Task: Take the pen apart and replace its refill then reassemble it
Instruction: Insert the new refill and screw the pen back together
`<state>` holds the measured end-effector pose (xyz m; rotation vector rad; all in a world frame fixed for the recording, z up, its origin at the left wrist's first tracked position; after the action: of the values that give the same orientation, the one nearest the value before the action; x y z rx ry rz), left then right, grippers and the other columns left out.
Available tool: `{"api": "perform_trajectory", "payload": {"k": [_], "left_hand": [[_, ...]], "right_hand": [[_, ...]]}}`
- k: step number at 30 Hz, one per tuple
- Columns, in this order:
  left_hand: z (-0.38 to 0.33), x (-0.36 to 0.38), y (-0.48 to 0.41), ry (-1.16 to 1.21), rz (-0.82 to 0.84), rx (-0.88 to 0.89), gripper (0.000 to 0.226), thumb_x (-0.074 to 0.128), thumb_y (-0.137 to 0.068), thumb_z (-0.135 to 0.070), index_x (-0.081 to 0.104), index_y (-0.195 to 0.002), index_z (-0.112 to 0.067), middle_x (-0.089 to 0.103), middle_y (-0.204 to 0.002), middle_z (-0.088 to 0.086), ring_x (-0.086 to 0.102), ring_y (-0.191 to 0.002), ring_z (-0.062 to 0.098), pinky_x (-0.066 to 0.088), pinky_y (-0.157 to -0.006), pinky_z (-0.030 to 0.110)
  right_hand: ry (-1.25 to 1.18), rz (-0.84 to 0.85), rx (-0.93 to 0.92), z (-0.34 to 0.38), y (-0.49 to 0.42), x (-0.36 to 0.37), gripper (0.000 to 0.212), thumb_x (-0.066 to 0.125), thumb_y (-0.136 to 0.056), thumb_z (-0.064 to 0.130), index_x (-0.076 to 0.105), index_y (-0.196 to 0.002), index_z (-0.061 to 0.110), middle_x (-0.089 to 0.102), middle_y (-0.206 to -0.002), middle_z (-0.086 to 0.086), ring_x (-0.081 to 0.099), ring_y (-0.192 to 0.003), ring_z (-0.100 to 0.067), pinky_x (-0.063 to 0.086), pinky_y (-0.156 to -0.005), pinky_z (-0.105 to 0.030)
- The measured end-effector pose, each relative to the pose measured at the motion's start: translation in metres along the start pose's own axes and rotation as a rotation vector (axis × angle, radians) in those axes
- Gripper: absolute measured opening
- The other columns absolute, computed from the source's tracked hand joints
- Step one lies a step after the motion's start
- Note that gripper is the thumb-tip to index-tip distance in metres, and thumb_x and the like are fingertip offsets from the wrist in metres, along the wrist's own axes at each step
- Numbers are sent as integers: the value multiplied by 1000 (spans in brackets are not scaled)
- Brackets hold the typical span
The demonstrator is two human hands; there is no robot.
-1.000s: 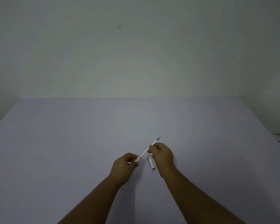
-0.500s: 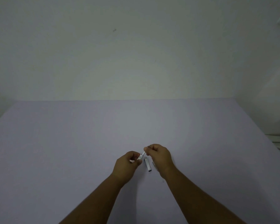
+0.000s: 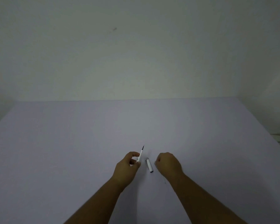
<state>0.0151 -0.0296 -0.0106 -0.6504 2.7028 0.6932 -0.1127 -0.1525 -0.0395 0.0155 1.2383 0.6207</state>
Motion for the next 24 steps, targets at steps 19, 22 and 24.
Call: {"api": "perform_trajectory", "payload": {"k": [19, 22, 24], "left_hand": [[-2, -3, 8, -58, 17, -8, 20, 53, -94, -25, 57, -113, -29, 60, -93, -1, 54, -76, 14, 45, -62, 22], [-8, 0, 9, -80, 14, 17, 21, 54, -94, -25, 58, -114, -29, 60, -94, -1, 52, -71, 11, 42, -56, 18], [-12, 1, 9, -96, 8, 28, 21, 54, -94, -25, 58, -114, -29, 60, -93, -2, 50, -69, 9, 41, -54, 17]], "right_hand": [[-1026, -113, 148, 12, 0, -14, 13, 54, -91, 18, 65, -86, 12, 66, -78, -4, 56, -67, -16, 48, -65, -28], [-1325, -60, 125, 22, 1, -26, 14, 57, -91, 15, 66, -96, 6, 67, -80, -6, 50, -61, -11, 44, -58, -23], [-1362, -55, 127, 23, 1, -30, 15, 60, -89, 13, 65, -100, 4, 69, -84, -7, 49, -62, -12, 43, -58, -24]]}}
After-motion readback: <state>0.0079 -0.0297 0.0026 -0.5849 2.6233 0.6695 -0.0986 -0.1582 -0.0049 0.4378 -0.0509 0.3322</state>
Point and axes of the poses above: each hand's wrist, its own y-axis away from the middle knuckle, its own x-axis out of the palm, z = x × y, the point moved 7 cm from there along -y, towards the middle knuckle
